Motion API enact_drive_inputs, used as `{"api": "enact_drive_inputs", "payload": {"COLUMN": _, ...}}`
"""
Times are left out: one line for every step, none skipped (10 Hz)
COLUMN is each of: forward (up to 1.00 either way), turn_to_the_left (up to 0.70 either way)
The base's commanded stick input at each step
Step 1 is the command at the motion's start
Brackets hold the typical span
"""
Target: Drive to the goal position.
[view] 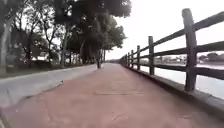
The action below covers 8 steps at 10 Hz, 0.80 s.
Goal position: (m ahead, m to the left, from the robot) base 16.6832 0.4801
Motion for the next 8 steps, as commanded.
{"api": "enact_drive_inputs", "payload": {"forward": 1.00, "turn_to_the_left": 0.00}}
{"api": "enact_drive_inputs", "payload": {"forward": 1.00, "turn_to_the_left": 0.00}}
{"api": "enact_drive_inputs", "payload": {"forward": 1.00, "turn_to_the_left": 0.00}}
{"api": "enact_drive_inputs", "payload": {"forward": 1.00, "turn_to_the_left": 0.00}}
{"api": "enact_drive_inputs", "payload": {"forward": 1.00, "turn_to_the_left": 0.00}}
{"api": "enact_drive_inputs", "payload": {"forward": 1.00, "turn_to_the_left": 0.00}}
{"api": "enact_drive_inputs", "payload": {"forward": 1.00, "turn_to_the_left": 0.00}}
{"api": "enact_drive_inputs", "payload": {"forward": 1.00, "turn_to_the_left": 0.00}}
